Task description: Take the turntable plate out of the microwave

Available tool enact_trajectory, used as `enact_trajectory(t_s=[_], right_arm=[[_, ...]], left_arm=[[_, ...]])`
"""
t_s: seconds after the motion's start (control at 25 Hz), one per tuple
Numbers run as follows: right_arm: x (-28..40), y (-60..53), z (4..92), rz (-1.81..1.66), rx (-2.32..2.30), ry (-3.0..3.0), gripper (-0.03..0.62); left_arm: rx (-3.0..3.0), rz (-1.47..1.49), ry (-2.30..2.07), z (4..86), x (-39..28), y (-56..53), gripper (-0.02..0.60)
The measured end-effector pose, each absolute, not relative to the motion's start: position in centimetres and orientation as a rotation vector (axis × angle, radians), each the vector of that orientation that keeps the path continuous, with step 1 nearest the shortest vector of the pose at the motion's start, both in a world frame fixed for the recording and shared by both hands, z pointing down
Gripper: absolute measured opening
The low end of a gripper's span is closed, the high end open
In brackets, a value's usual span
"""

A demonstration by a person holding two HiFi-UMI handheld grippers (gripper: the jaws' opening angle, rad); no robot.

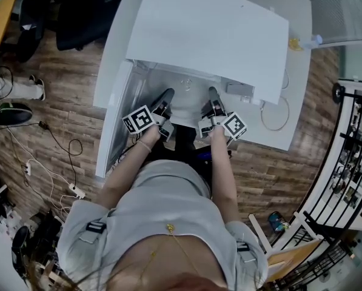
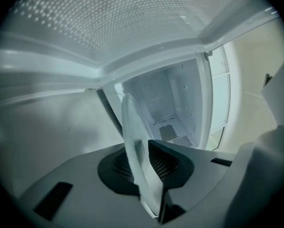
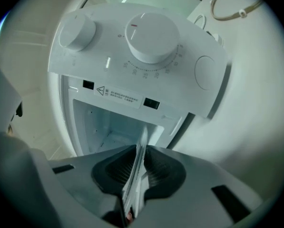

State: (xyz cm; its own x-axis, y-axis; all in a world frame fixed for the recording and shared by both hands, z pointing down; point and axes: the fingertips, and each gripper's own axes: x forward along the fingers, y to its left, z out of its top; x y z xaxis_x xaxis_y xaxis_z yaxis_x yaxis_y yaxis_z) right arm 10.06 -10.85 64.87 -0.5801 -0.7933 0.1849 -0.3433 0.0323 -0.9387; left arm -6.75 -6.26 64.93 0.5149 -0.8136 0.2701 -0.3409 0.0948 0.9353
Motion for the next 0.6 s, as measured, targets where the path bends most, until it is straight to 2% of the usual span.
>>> enact_trajectory(t_s=[0.6], right_arm=[[11.0,-8.3,61.1,-1.464,-1.133,1.981,0.055]], left_arm=[[1.545,-0.468,-1.027,62.1,-5.9,-4.0,0.081]])
